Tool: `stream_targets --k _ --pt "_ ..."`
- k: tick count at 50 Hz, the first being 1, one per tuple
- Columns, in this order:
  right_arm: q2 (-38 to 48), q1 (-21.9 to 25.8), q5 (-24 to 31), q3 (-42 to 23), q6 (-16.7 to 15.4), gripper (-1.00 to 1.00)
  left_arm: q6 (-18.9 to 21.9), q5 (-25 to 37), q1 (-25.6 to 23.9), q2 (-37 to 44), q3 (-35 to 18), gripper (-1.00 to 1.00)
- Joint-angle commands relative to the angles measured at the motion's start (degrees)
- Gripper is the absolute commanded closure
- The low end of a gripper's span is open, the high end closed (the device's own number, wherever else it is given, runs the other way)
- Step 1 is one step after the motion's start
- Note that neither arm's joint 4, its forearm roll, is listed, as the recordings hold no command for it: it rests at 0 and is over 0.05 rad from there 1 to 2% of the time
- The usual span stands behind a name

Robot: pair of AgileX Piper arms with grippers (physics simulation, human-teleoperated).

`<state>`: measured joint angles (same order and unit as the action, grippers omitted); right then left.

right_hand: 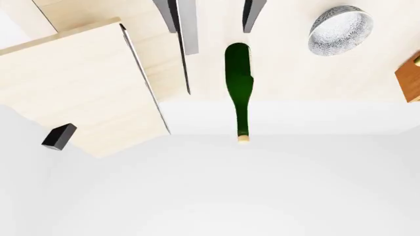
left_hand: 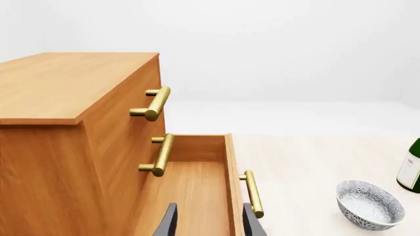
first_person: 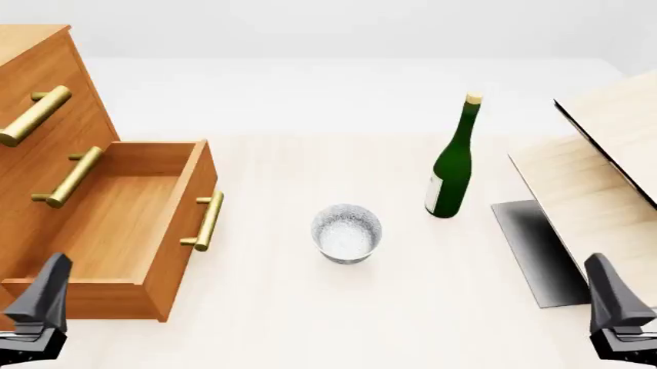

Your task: Put the bowl in the bottom drawer of the cabinet and close it.

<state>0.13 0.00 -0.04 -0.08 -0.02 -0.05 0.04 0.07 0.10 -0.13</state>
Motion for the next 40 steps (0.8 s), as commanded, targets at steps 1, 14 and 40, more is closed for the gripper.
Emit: stream_targets --k 1,14,40 --pt "0.3 0.0 -0.1 -0.2 0.0 -1.00 -0.2 -0.2 0.1 0.6 -0.1 -1.00" --pt "0.2 0.0 -0.1 -0.2 0.0 -1.00 0.2 -0.9 -0.2 2.2 -0.1 -1.00" --pt "0.2 0.1 -0.1 -0.2 0.0 -1.00 0.8 -0.3 -3.8 5.0 -3.1 -1.00"
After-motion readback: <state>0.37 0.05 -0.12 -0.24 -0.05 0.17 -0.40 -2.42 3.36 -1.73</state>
